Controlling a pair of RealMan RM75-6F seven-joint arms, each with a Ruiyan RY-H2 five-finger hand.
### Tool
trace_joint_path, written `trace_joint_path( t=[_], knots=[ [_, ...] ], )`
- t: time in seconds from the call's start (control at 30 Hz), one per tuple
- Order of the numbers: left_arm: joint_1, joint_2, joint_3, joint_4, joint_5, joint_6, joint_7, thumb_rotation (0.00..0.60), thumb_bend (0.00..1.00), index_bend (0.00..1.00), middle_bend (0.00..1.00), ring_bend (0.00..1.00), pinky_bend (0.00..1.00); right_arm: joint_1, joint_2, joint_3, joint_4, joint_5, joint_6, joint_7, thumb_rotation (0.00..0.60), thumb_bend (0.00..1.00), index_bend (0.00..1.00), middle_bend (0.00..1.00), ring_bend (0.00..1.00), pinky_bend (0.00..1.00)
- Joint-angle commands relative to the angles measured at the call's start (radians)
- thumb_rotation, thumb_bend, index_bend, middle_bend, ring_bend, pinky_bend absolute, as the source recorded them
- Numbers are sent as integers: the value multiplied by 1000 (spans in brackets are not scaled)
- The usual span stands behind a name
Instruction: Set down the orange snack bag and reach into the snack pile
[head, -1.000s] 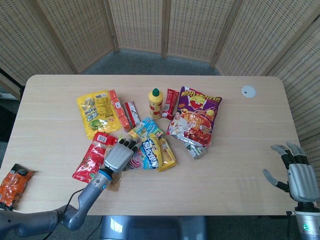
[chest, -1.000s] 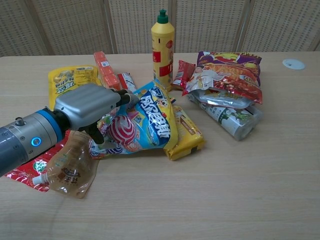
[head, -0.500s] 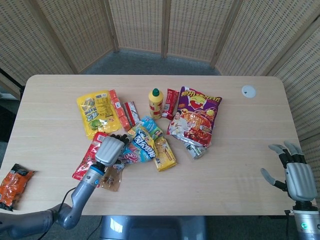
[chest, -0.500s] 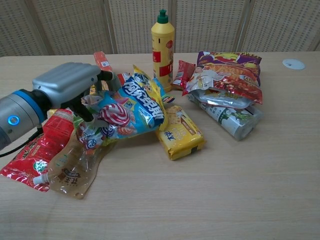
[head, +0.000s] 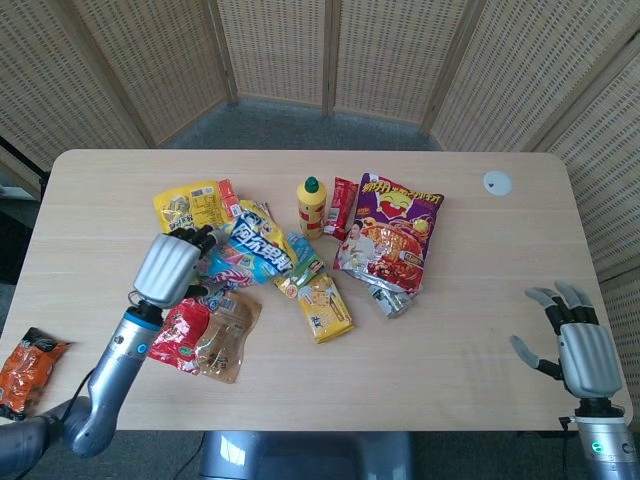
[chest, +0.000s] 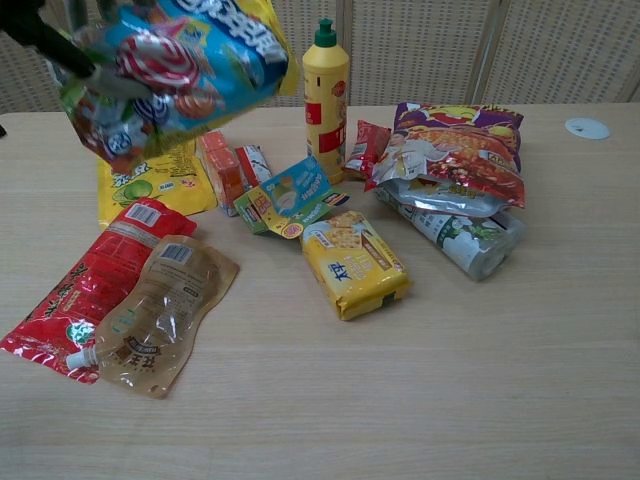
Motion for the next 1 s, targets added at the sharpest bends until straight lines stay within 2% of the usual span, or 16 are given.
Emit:
trace_joint_path(
  t=[0.03,0.17,0.33,0.73,1.0],
  knots=[
    [16,130,-72,-135,-16,38,6,600,204,724,628,722,712,0,-7,-1,3,-5,3,2,40,256,212,250,95,0],
    [27,221,-120,-231,-58,49,2,600,205,724,628,722,712,0,-12,-5,4,-15,6,3,39,256,212,251,95,0],
    [31,282,-147,-290,-104,51,-5,600,205,723,627,721,709,-5,-12,-10,0,-25,15,7,41,256,212,252,95,0],
    [38,315,-141,-329,-118,86,12,600,206,723,627,721,707,-21,-30,-29,23,-42,30,24,39,256,214,252,95,0],
    [31,313,-142,-309,-124,94,-12,600,206,723,628,721,707,-8,-31,-17,22,-43,23,20,42,255,215,254,95,0]
  ],
)
